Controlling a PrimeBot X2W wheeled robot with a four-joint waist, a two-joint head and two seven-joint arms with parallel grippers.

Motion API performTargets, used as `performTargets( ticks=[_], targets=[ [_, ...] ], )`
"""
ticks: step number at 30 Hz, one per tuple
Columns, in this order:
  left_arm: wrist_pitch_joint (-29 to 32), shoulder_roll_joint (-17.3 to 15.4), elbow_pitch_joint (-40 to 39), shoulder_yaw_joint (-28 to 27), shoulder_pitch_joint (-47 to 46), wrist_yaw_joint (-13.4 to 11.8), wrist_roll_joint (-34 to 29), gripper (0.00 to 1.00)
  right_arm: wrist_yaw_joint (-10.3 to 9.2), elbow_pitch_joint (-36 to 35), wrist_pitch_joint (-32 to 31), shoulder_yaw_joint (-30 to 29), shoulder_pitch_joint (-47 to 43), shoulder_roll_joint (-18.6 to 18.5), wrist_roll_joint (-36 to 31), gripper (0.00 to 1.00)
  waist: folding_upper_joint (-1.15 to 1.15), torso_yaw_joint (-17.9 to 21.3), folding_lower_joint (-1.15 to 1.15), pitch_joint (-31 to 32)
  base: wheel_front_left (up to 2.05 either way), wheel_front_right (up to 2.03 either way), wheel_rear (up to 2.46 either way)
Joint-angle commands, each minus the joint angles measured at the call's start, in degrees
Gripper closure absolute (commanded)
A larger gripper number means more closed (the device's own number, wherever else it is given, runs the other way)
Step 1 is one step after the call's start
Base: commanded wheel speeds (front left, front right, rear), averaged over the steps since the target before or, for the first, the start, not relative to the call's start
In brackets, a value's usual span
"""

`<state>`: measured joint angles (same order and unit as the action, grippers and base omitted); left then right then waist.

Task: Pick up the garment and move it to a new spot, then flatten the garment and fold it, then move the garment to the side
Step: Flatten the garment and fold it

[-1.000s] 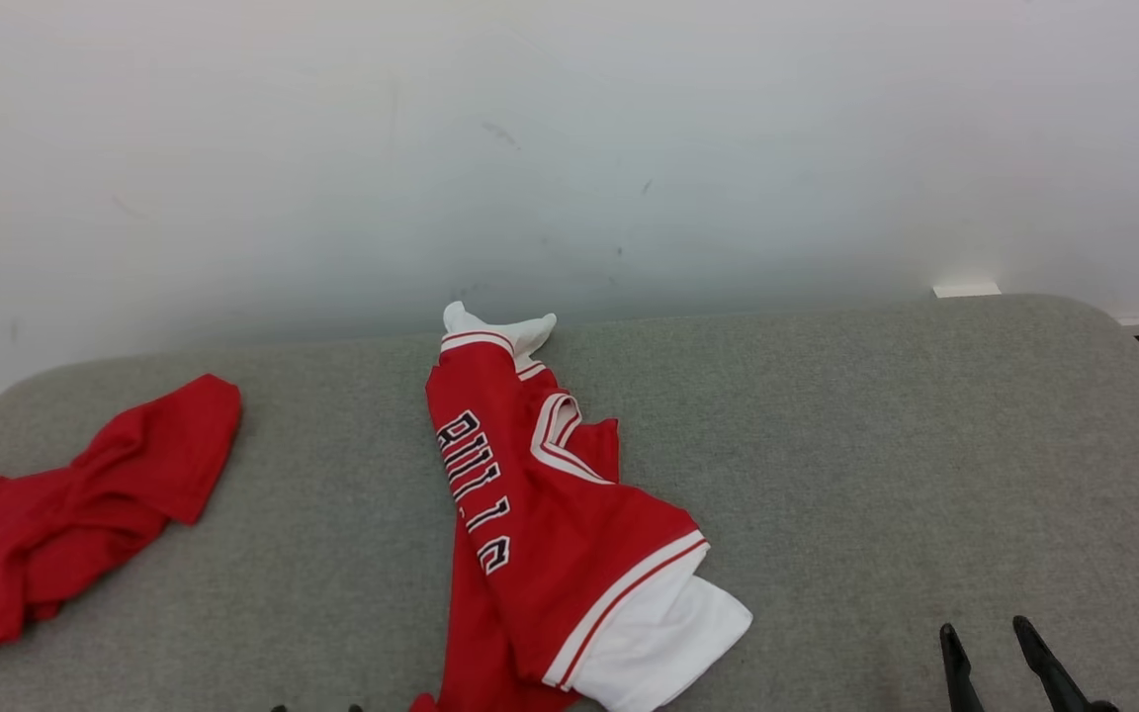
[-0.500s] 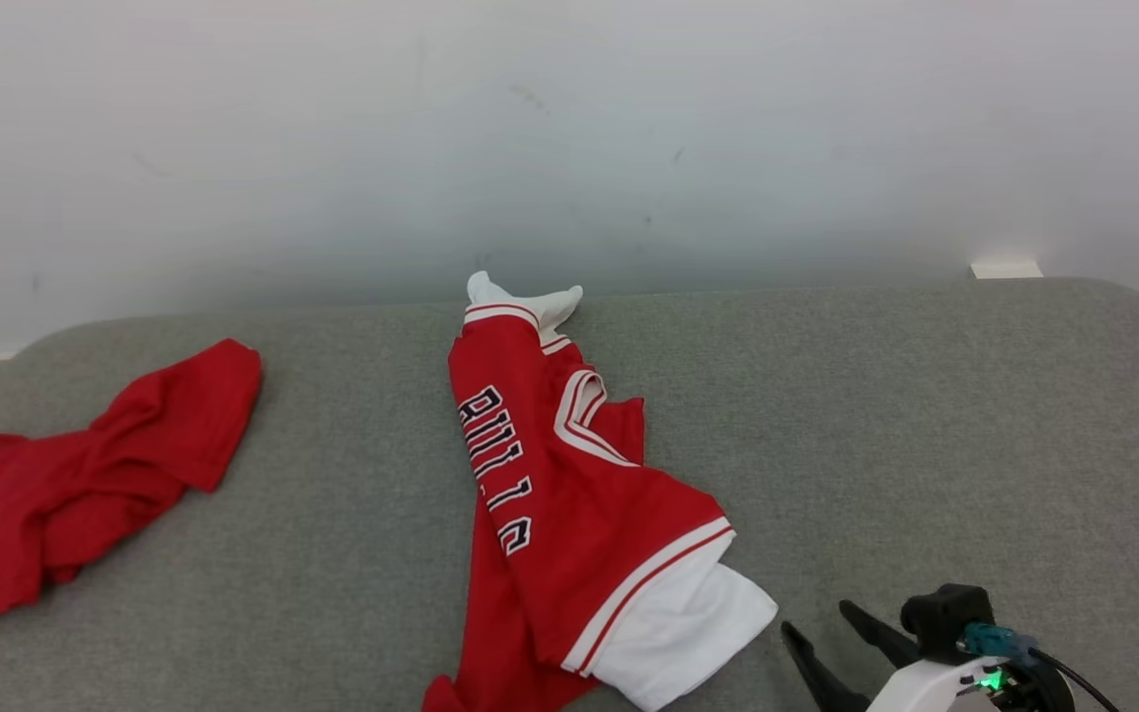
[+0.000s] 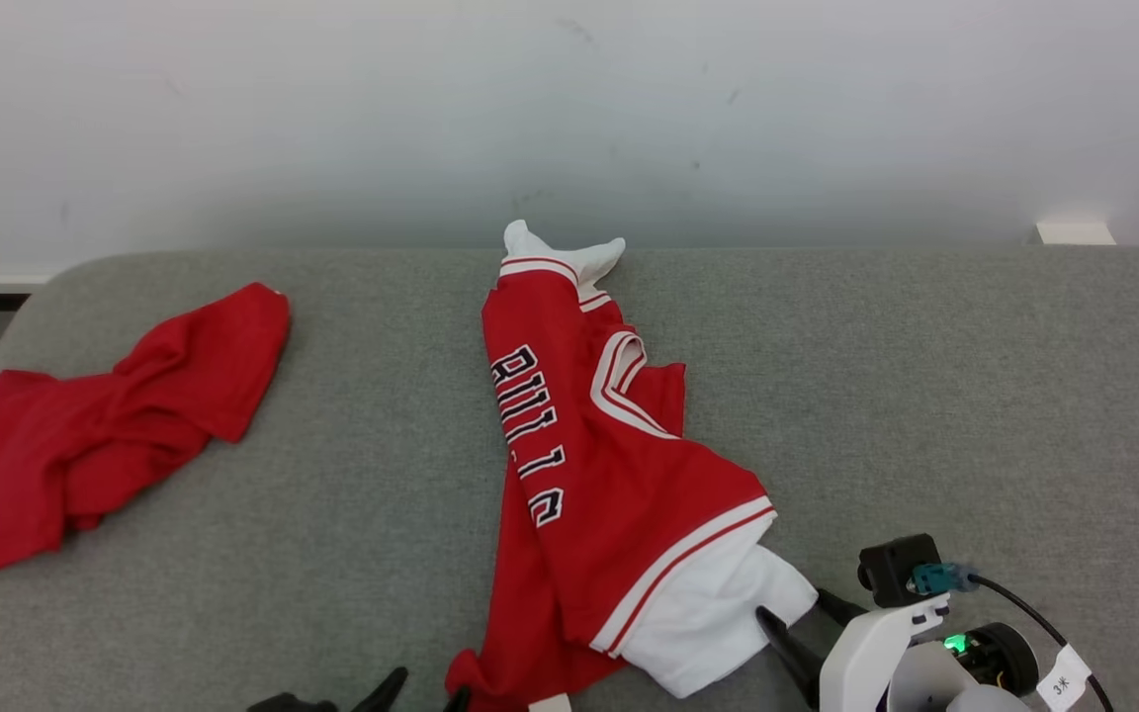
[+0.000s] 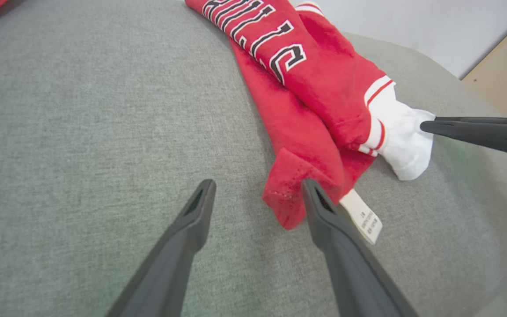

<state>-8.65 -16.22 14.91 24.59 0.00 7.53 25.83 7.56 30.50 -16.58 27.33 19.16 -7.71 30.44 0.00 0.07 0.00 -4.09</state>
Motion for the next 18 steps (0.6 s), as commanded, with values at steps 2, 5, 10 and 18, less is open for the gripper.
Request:
performTargets(
  ticks=[2,5,10,18],
  targets=[
    [-0.4,-0.9,0.5,0.9,-1.4,-0.1,1.2,0.00,-0.15,1.1,-0.5,0.6,1.4,0.3,0.1,0.00,0.00,-0.5,0.00,-0.7,0.00,0.00,0.00],
    [-0.5,-1.5,1.0,2.6,-2.6,-0.1,2.4,0.00,-0.15,1.9,-1.0,1.4,2.3,1.0,0.4,0.00,0.00,-0.7,0.00,-1.3,0.00,0.00,0.00],
    [-0.5,-2.6,1.5,6.2,-4.7,-0.1,4.6,0.00,-0.15,2.6,-0.6,2.9,3.6,1.8,1.0,0.00,0.00,-0.7,0.00,-2.4,0.00,0.00,0.00],
    [-1.7,-4.7,2.8,11.7,-8.2,-0.1,8.7,0.00,-0.07,3.7,-0.4,5.4,3.9,1.9,2.8,0.00,0.00,-0.2,0.00,-3.3,0.00,0.00,0.00]
  ],
)
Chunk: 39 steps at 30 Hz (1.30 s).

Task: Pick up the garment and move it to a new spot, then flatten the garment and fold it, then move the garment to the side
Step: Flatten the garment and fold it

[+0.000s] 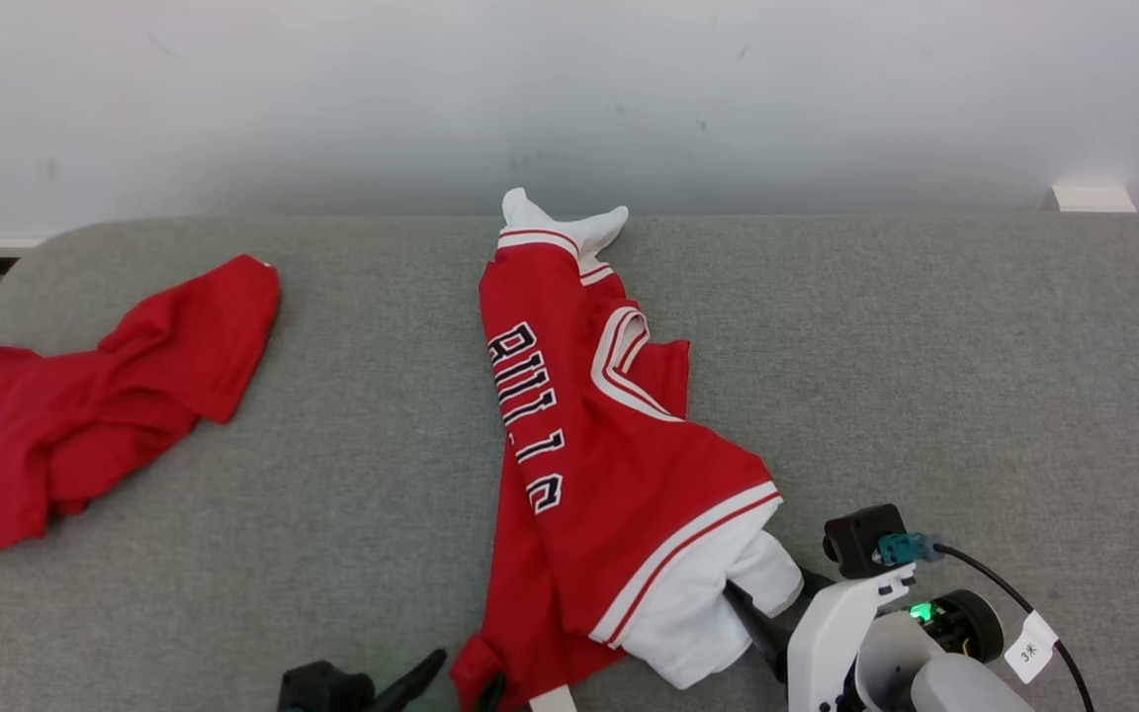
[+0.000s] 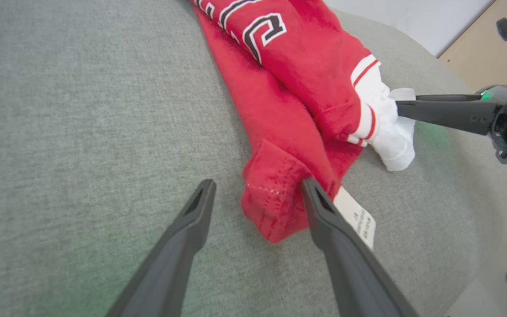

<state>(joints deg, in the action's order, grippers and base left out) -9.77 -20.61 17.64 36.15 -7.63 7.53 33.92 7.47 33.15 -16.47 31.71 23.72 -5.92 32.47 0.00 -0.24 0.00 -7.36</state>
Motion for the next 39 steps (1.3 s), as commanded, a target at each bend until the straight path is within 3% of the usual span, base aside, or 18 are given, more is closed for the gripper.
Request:
performTargets(
  ticks=[1,10,12,13,15,16,25,32,39],
  targets=[
    [-0.6,-0.3,0.1,0.2,-0.5,-0.1,0.7,0.00,0.03,1.1,-0.5,1.0,-0.6,0.1,0.8,0.00,0.00,0.1,0.00,-0.1,0.00,0.00,0.00],
    [-1.4,-1.5,1.6,5.2,-3.3,-0.1,3.4,0.00,0.17,1.9,-1.2,5.5,0.8,1.0,3.3,0.00,0.00,0.5,0.00,-0.7,0.00,0.00,0.00],
    [-1.6,-1.6,2.0,6.0,-3.8,-0.1,3.9,0.53,0.19,2.5,-0.2,5.8,1.3,1.2,4.0,0.72,0.00,0.4,0.00,-0.7,0.00,0.00,0.00],
    [-1.9,-1.6,2.2,6.2,-4.1,-0.1,4.2,0.65,0.18,2.8,0.7,5.5,1.6,1.3,4.4,1.00,0.00,0.4,0.00,-0.6,0.00,0.00,0.00],
    [-2.2,-1.7,2.5,6.3,-4.4,-0.1,4.6,0.97,0.16,3.1,2.3,4.9,1.7,1.6,5.8,1.00,0.00,0.2,0.00,-0.5,0.00,0.00,0.00],
    [-2.6,-1.7,2.6,6.2,-4.4,-0.1,4.9,1.00,0.09,3.1,3.4,4.4,1.8,1.5,6.6,1.00,0.00,0.2,0.00,-0.3,0.00,0.00,0.00],
    [-4.4,-3.0,-3.9,1.5,-0.3,-0.4,9.9,1.00,0.04,0.0,10.6,-2.3,1.6,0.4,16.3,1.00,0.00,0.6,0.00,2.2,0.00,0.00,0.00],
    [-4.8,-5.2,-16.0,-4.1,3.0,-2.8,13.8,1.00,0.04,-9.3,13.1,-8.9,0.7,-2.8,24.1,1.00,0.00,1.3,0.00,4.6,0.00,0.00,0.00],
    [-2.5,-8.1,-26.4,-6.9,5.1,-4.6,17.1,1.00,0.04,-19.8,12.7,-16.1,-0.9,-6.7,27.8,1.00,0.00,2.4,0.00,7.6,0.00,0.00,0.00]
  ],
)
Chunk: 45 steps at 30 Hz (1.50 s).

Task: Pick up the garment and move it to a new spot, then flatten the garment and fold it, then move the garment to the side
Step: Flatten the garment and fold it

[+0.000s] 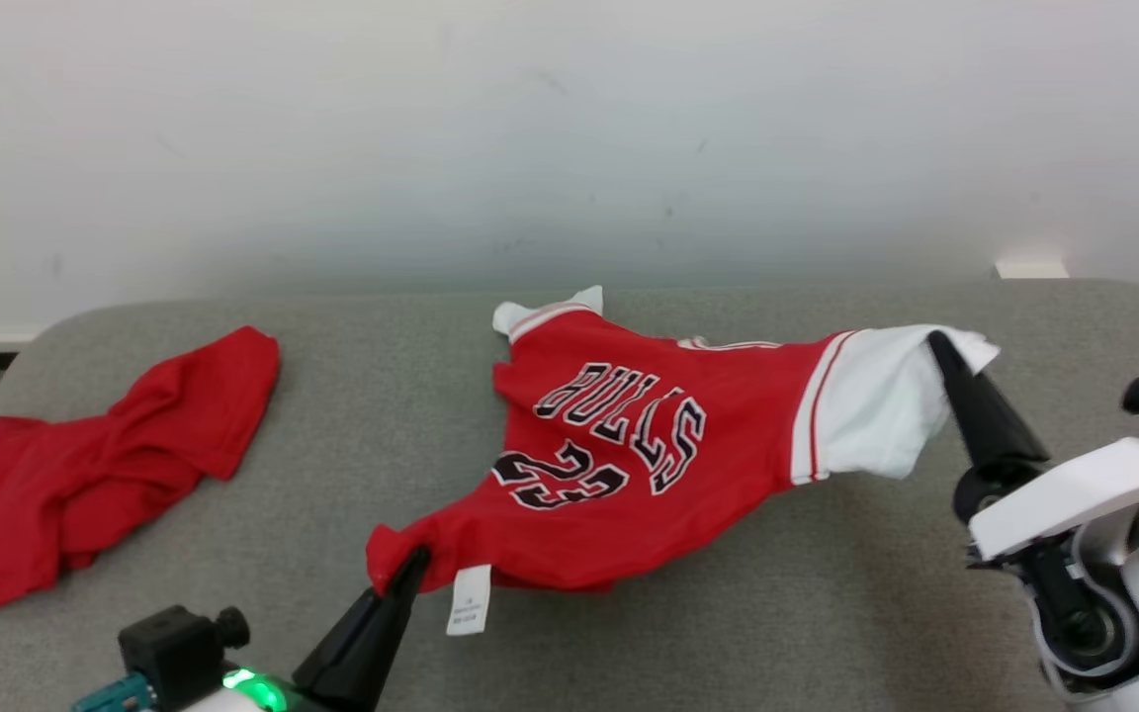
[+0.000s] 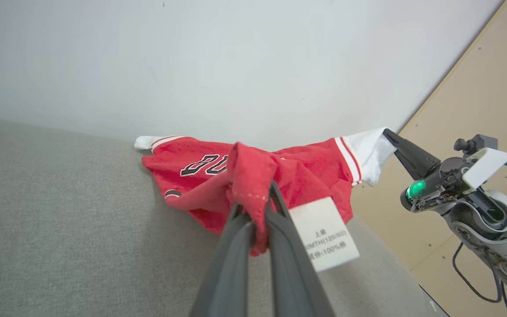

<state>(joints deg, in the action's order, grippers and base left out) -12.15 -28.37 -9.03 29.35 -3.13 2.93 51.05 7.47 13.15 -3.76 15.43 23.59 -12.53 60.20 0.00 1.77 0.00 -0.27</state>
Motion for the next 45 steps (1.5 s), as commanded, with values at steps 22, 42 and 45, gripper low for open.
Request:
performTargets(
  ticks=[22,42,45],
  targets=[
    [9.5,-9.1,-27.1,-5.0,-0.7,-5.0,3.5,1.00,0.04,-35.0,-16.9,-27.8,-2.3,3.7,-3.1,1.00,0.00,4.4,0.00,2.8,0.00,0.00,0.00],
    [27.5,-8.8,-6.7,-9.0,-45.2,-5.9,6.9,1.00,0.04,-13.7,-26.6,-27.6,33.1,9.6,-20.7,1.00,0.00,4.8,0.00,-21.5,0.00,0.00,0.00],
    [25.2,-5.9,3.2,-7.5,-57.5,-3.8,1.4,1.00,0.04,-4.8,-20.8,-25.8,44.2,9.6,-23.4,1.00,0.00,4.8,0.00,-25.6,0.00,0.00,0.00]
  ],
)
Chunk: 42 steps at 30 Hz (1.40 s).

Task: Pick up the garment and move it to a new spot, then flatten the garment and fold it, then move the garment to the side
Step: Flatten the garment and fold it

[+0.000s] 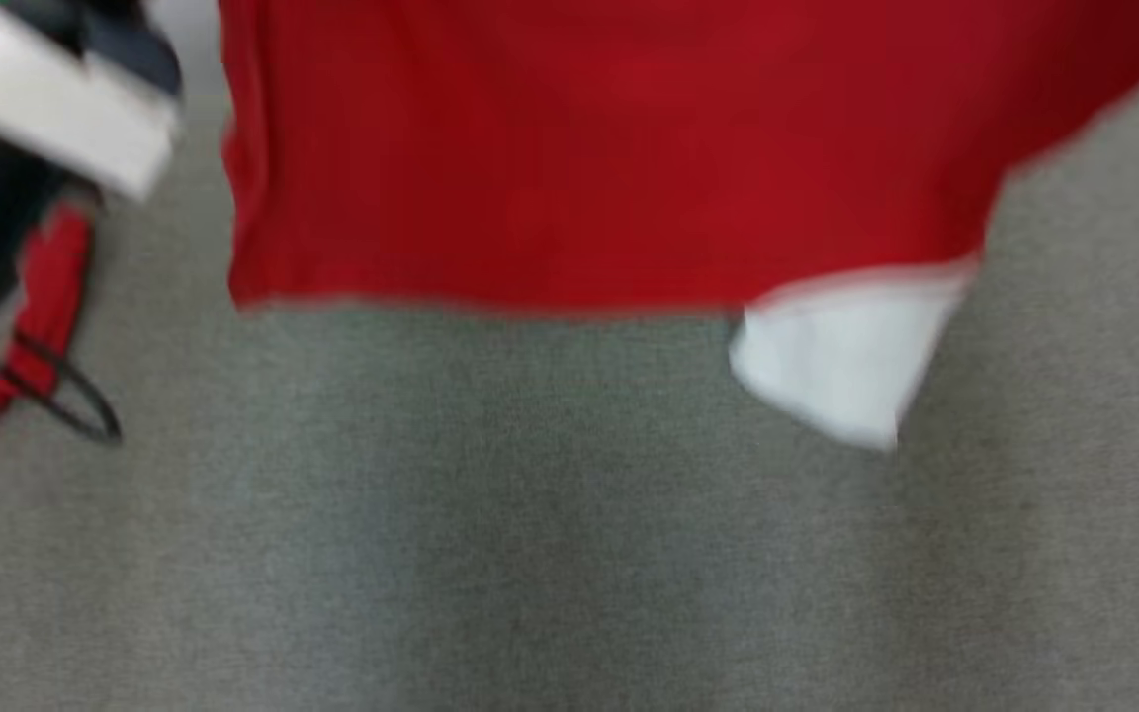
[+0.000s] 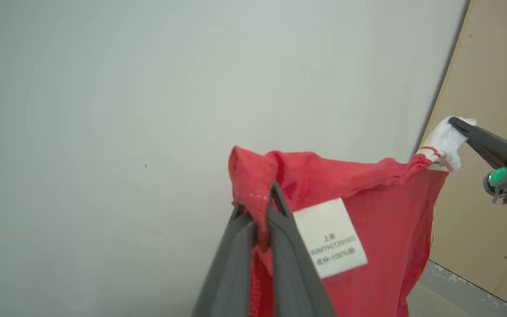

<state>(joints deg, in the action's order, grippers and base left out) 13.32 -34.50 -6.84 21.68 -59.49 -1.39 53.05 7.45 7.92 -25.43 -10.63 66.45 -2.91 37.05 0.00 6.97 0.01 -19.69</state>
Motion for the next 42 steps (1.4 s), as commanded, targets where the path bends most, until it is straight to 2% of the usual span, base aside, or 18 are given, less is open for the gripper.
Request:
performTargets(
  ticks=[1,2,4,5,6,9,13,18,27,35,42],
  targets=[
    [-0.3,0.2,1.0,0.2,-1.2,0.5,-0.6,1.00,0.05,0.5,0.8,0.3,1.3,0.0,-0.3,1.00,0.00,-0.4,-0.01,-6.2,0.00,0.00,0.00],
    [-2.8,2.5,8.6,0.8,-8.6,2.4,-3.2,1.00,0.05,6.4,4.9,1.6,8.4,0.0,1.4,1.00,0.00,0.0,-0.01,-8.6,0.00,0.00,0.00],
    [-7.4,4.1,15.1,1.5,-14.9,4.2,-7.1,1.00,0.04,12.1,9.2,3.0,14.2,0.0,2.6,1.00,0.00,0.5,-0.01,-10.5,0.00,0.00,0.00],
    [-14.1,5.2,21.5,2.9,-19.2,5.6,-12.3,1.00,0.04,16.6,13.7,4.6,17.9,0.0,4.2,1.00,0.00,0.9,-0.01,-11.7,0.00,0.00,0.00],
    [-17.5,5.7,24.4,4.0,-20.4,6.3,-14.7,1.00,0.04,18.5,16.0,5.4,19.0,0.0,4.8,1.00,0.00,1.1,-0.01,-12.2,0.00,0.00,0.00],
    [-26.0,7.7,31.7,6.0,-20.6,7.5,-18.4,1.00,0.05,22.2,21.4,8.3,17.7,0.0,8.5,1.00,0.00,1.6,-0.01,-12.8,0.00,0.00,0.00],
    [-28.3,9.1,35.5,6.1,-16.0,8.2,-19.1,1.00,0.05,23.3,24.6,11.9,10.9,-0.1,11.5,1.00,0.00,2.0,-0.01,-12.4,0.00,0.00,0.00],
    [-28.5,10.4,30.7,3.7,0.2,8.8,-20.3,1.00,0.05,19.5,27.1,16.7,-7.9,-0.5,13.9,1.00,0.00,2.4,-0.01,-10.6,0.00,0.00,0.00],
    [-28.5,12.7,19.0,0.7,29.0,8.9,-21.0,1.00,0.04,6.1,27.8,20.0,-40.2,-5.7,17.9,1.00,0.00,2.2,-0.01,-3.0,0.00,0.00,0.00],
    [-28.5,15.0,10.9,-4.4,50.5,8.8,-21.4,1.00,0.04,-6.0,23.5,17.2,-65.4,-8.9,16.9,1.00,0.00,1.9,-0.01,5.4,0.00,0.00,0.00],
    [-28.5,17.3,6.0,-4.3,66.9,8.8,-20.3,1.00,0.04,-18.0,16.7,11.6,-84.1,-7.0,14.3,1.00,0.00,1.9,-0.01,7.7,0.00,0.00,0.00]
  ],
)
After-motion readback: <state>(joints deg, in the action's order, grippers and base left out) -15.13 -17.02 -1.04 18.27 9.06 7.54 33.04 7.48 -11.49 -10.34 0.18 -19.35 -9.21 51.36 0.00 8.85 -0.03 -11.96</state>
